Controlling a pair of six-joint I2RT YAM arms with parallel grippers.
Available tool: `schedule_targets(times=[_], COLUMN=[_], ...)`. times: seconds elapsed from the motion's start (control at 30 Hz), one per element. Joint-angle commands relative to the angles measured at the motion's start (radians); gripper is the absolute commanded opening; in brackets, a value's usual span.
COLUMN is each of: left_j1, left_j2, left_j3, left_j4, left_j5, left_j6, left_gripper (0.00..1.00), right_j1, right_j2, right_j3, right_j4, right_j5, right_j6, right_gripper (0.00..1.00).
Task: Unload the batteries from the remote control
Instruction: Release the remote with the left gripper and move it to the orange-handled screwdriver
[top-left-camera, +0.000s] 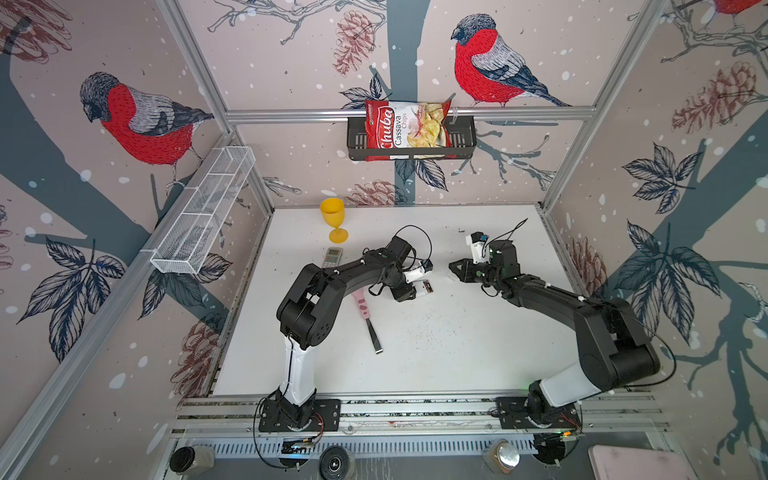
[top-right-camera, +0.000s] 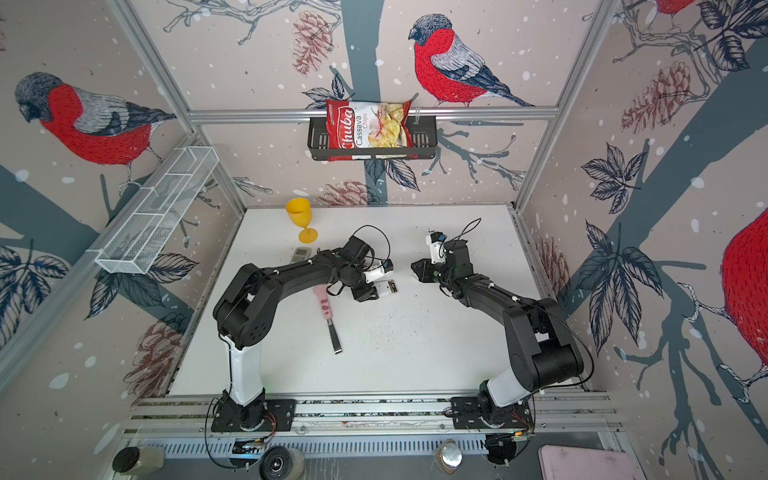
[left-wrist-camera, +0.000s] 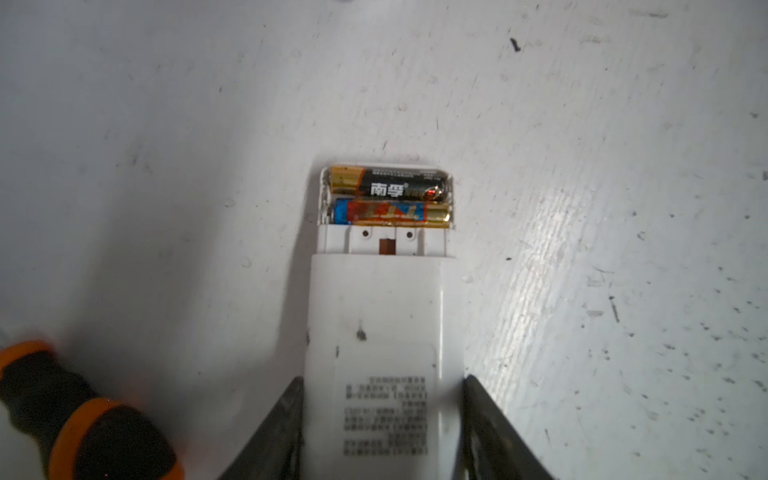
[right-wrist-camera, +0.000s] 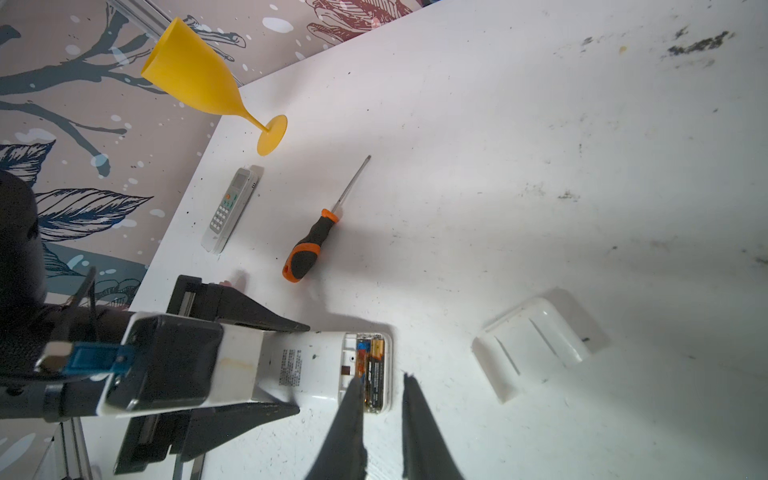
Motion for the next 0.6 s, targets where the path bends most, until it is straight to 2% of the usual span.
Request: schedule_targets(times=[0.0, 0.23, 0.3, 0.37, 0.47, 0.57], left_j1=[0.001, 0.001, 0.001, 0.004, 0.017, 0.038], left_j2=[0.006, 0.017, 0.013, 0.008, -0.036, -0.107], left_j3=[0.000, 0.007, 0.007, 0.011, -0.005, -0.050], left_j4=[0.042, 0.049, 0.050, 0.043, 0.066, 0.160], left_j5=[-0.001, -0.025, -0.031, -0.037, -0.027, -0.048], left_j6=[-0.008, -0.011, -0.018, -0.023, -0.058, -0.140], left_gripper=[0.49, 0.66, 0.83, 0.93, 0.96, 0.96], right_j1=[-0.002, -0.001, -0.001, -0.002, 0.002, 0.008], right_j2=[0.007, 0.010, 0.011, 0.012, 0.008, 0.004], right_j3=[0.002, 0.002, 0.003, 0.002, 0.002, -0.003], right_j4=[0.038, 0.038, 0.040, 0.041, 0.043, 0.052], right_j5=[-0.015, -0.011, -0.011, -0.016, -0.017, -0.010], right_j6=[0.002, 0.003, 0.003, 0.003, 0.004, 0.009], right_gripper=[0.20, 0.22, 0.22, 0.22, 0.21, 0.21])
